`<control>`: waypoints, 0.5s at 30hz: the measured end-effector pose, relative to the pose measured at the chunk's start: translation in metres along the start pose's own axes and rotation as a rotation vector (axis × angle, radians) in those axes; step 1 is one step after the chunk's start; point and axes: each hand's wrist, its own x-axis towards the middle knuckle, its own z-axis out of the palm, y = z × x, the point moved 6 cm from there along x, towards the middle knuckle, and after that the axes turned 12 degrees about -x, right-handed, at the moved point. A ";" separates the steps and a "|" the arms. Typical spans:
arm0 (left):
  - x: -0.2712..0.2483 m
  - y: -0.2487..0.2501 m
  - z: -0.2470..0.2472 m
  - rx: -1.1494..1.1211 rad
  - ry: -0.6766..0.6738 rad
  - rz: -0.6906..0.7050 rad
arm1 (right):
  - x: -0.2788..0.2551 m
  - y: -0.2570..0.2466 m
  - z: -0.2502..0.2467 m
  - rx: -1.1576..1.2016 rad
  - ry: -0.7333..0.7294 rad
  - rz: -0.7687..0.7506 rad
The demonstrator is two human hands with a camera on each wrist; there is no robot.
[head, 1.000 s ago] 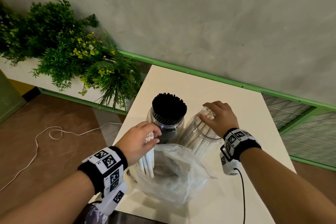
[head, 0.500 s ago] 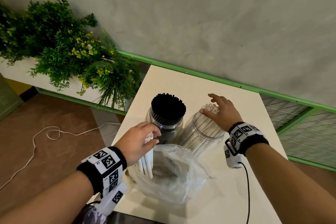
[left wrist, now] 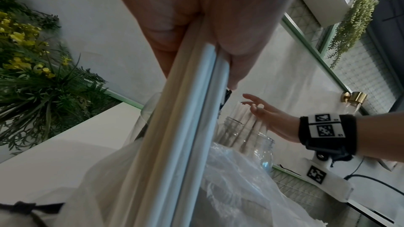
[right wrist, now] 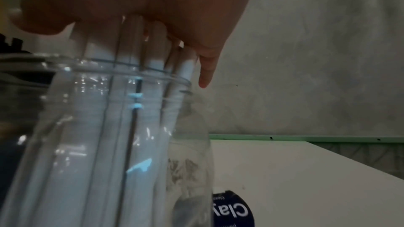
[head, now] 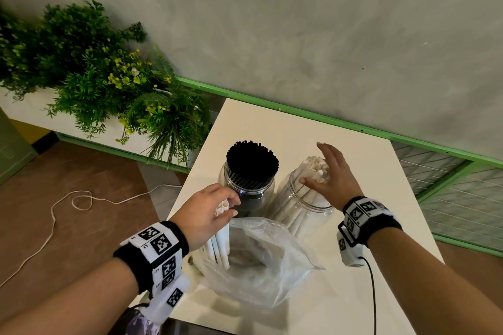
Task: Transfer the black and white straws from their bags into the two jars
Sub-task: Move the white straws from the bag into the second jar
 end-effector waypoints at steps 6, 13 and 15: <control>0.000 -0.001 -0.001 0.015 0.001 0.003 | 0.004 -0.012 -0.002 -0.137 0.224 -0.042; 0.000 -0.005 -0.001 0.022 0.000 0.001 | 0.019 -0.012 -0.005 -0.235 0.131 -0.017; 0.000 -0.005 -0.002 0.019 0.004 -0.003 | 0.017 -0.008 -0.001 -0.236 0.072 -0.014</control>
